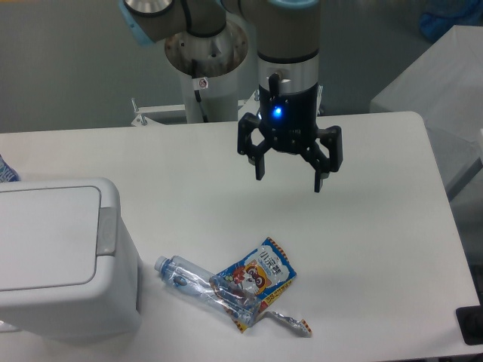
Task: Open the trash can
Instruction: 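Move the open gripper over to the white trash can's lid edge, then lower the gripper fingers onto the lid's front edge, then push the lid edge to swing the trash can lid open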
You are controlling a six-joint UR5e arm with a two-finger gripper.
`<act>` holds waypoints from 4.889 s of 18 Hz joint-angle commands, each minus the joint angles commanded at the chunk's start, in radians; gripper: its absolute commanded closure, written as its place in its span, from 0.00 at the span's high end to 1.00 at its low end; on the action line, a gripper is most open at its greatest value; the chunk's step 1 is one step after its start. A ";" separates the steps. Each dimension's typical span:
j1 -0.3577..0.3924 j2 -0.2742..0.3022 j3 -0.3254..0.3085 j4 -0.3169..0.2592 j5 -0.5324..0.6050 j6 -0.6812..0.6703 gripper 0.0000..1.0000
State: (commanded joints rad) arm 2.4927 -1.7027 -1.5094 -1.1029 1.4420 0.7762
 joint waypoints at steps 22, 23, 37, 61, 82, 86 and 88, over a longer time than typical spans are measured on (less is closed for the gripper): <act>-0.236 -0.097 0.132 0.021 -0.041 -0.661 1.00; -0.242 -0.098 0.130 0.021 -0.041 -0.667 1.00; -0.293 -0.101 0.097 0.021 -0.041 -0.758 1.00; -0.314 -0.112 0.100 0.023 -0.041 -0.789 1.00; -0.316 -0.118 0.101 0.023 -0.041 -0.789 1.00; -0.316 -0.121 0.101 0.025 -0.040 -0.789 1.00; -0.316 -0.121 0.098 0.025 -0.040 -0.789 1.00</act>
State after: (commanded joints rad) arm 2.1767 -1.8239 -1.4112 -1.0784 1.4021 -0.0123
